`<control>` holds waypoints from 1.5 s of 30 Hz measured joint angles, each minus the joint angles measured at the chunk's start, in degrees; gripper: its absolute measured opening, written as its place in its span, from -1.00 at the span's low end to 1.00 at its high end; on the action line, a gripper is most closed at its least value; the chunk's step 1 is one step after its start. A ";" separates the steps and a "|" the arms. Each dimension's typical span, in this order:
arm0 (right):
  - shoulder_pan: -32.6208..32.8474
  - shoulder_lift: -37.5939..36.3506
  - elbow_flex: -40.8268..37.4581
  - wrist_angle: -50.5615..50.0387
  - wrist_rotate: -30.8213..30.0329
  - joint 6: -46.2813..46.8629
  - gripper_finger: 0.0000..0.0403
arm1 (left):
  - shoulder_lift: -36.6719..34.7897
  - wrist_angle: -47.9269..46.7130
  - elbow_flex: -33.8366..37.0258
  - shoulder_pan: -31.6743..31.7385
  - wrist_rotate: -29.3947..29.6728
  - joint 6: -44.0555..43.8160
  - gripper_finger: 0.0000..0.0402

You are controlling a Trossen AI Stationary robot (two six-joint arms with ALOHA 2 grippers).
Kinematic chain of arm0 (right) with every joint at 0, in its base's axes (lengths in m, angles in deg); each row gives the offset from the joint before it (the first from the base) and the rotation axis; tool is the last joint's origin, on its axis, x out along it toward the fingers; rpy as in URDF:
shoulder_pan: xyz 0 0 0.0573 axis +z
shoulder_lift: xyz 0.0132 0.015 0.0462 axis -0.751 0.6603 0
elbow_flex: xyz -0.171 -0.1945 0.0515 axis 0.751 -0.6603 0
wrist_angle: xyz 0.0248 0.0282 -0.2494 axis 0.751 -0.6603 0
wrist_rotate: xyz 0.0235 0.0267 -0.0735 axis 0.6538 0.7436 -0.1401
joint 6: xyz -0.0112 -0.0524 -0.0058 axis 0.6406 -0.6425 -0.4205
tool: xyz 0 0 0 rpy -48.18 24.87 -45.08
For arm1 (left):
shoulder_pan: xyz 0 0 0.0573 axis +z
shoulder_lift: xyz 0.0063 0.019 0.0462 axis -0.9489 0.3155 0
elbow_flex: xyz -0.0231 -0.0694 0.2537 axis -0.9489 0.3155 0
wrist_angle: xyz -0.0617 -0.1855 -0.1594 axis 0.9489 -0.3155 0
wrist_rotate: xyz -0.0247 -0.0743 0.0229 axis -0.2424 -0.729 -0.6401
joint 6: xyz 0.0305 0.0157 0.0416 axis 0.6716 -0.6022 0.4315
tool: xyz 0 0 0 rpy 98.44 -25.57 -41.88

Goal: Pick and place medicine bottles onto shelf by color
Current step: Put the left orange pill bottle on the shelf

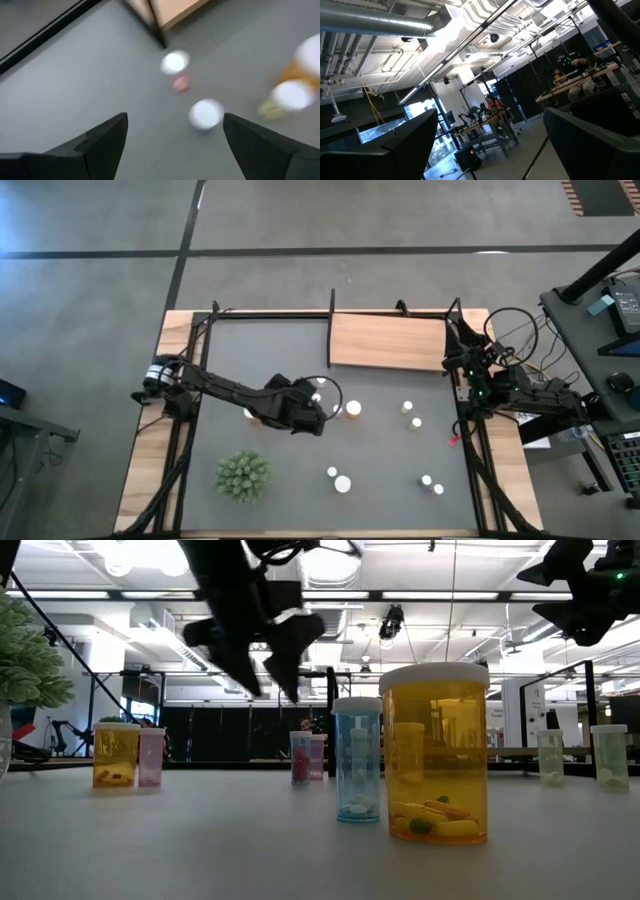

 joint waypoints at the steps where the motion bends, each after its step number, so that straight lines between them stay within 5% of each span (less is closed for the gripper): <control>1: 0.02 0.00 0.01 0.00 0.00 0.00 0.75 | -0.31 -2.66 -0.10 0.08 -0.09 -1.41 0.54; 10: 0.00 -0.02 0.01 0.01 -0.03 0.00 0.75 | -10.35 -16.71 3.42 4.32 -10.22 -7.13 0.54; 20: 0.00 0.00 0.01 0.01 -0.01 0.01 0.75 | -22.33 -18.46 15.17 12.00 -32.84 -7.12 0.54; 30: 0.00 0.00 0.01 0.00 0.00 0.00 0.75 | -24.52 -17.97 21.12 12.14 -39.36 -8.07 0.54; 37: 0.01 0.00 0.01 0.00 0.00 0.01 0.75 | -24.52 -15.25 22.28 12.12 -42.25 4.23 0.54; 45: 0.01 0.00 0.01 0.00 0.00 0.00 0.75 | -24.20 -13.72 22.67 12.14 -40.75 1.92 0.54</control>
